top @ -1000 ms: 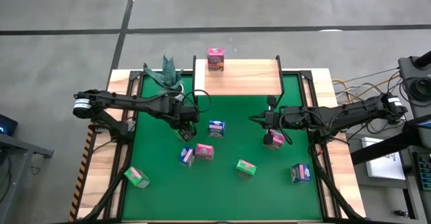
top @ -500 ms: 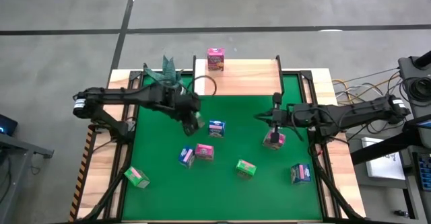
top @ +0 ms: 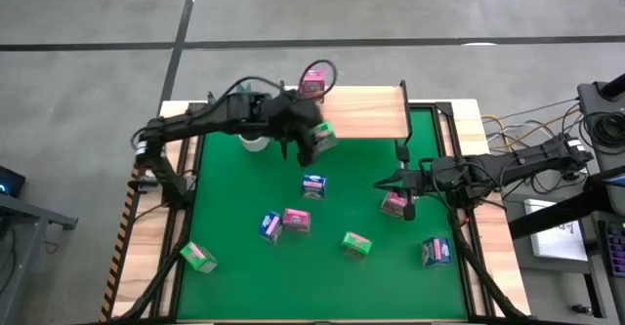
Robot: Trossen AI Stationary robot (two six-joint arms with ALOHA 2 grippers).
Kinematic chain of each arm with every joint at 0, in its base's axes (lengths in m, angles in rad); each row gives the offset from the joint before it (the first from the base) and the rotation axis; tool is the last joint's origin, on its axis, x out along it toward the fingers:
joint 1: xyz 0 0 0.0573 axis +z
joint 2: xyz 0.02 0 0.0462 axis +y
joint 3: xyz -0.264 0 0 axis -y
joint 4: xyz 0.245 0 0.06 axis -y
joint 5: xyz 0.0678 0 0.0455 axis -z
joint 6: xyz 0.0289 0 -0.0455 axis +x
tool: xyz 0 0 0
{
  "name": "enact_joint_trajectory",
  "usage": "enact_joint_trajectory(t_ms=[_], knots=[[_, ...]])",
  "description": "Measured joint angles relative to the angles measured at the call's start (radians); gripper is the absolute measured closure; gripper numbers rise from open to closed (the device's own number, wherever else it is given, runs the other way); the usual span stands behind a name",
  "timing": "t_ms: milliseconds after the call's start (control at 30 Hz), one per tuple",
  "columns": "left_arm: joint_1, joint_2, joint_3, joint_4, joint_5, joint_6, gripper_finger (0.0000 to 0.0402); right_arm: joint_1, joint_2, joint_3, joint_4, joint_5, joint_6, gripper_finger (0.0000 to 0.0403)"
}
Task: Stack cereal on shelf
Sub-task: Put the top green cereal box on the shelf
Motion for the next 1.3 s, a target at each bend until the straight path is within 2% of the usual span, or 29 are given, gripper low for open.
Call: enact_joint_trajectory(t_ms=[267,433,900,1300], knots=[[0.073,0.228,0.313,-0.076,0.001,0.128,0.024,0.029,-0.028,-0.001,-0.058,0.001,0.065,0.0394],[0.104,0.218,0.223,0.074,0.007,0.169,0.024,0.046,-0.031,-0.006,-0.064,0.001,0.075,0.0394],[0.173,0.282,0.214,0.182,0.002,0.109,0.0239,0.046,-0.027,-0.011,-0.059,0.002,0.101,0.0394],[0.191,0.337,0.218,0.197,0.003,0.069,0.0239,0.046,-0.029,-0.011,-0.057,0.002,0.081,0.0394]])
